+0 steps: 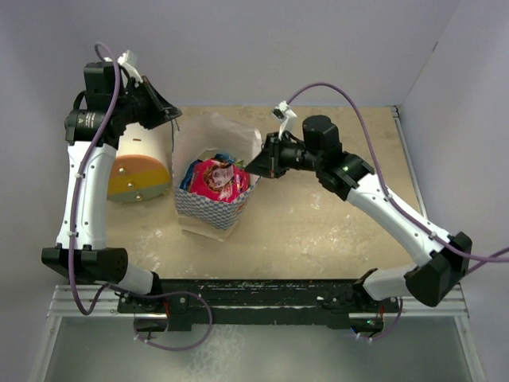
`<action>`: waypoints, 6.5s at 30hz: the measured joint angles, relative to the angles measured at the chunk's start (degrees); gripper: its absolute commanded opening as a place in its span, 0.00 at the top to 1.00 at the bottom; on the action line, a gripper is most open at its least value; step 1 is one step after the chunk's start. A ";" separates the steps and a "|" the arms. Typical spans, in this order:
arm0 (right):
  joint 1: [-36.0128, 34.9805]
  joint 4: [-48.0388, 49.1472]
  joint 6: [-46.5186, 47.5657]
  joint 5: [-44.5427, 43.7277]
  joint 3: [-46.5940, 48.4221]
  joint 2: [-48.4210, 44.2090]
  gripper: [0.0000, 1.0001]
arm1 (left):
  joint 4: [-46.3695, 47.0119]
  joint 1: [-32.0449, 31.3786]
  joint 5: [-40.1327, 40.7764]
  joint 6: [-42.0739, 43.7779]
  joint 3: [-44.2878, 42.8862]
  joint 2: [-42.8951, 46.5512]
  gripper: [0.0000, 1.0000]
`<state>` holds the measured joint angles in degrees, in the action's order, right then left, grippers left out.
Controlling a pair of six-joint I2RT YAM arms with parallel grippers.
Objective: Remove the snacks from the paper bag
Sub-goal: Adjust the paper bag at the center of the board, then take out the snack from the paper bag, then place the snack at the center of the board.
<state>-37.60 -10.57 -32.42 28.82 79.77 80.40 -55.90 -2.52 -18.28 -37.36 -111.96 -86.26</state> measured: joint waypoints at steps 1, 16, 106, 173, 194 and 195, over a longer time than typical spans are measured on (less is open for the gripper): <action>0.07 -0.07 -0.42 -0.52 -2.03 -1.62 0.84 | 2.64 0.04 -2.12 -0.87 2.58 0.96 1.00; 0.22 -19.34 -0.02 -17.25 -13.05 -19.41 0.35 | 32.72 -1.29 -21.35 -17.09 23.78 10.47 1.00; -1.84 -24.17 0.33 -16.55 36.54 10.19 1.00 | 26.97 -1.38 -20.46 -20.09 28.06 15.26 1.00; 47.47 1.77 -22.43 -29.27 -38.71 1.07 0.72 | 16.39 -1.38 -23.34 -10.64 17.57 9.33 1.00; 48.43 -17.05 -10.69 -33.73 -28.70 -8.96 0.14 | 17.22 -1.38 -23.32 -11.56 18.78 9.90 1.00; 48.39 -17.11 -8.39 -32.98 -26.93 -9.62 0.14 | 17.20 -1.38 -23.30 -11.56 18.78 9.90 1.00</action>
<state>10.79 -27.68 -40.82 -4.16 52.84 70.78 -38.70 -3.90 -41.58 -48.93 -93.19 -76.36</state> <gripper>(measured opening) 0.836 0.014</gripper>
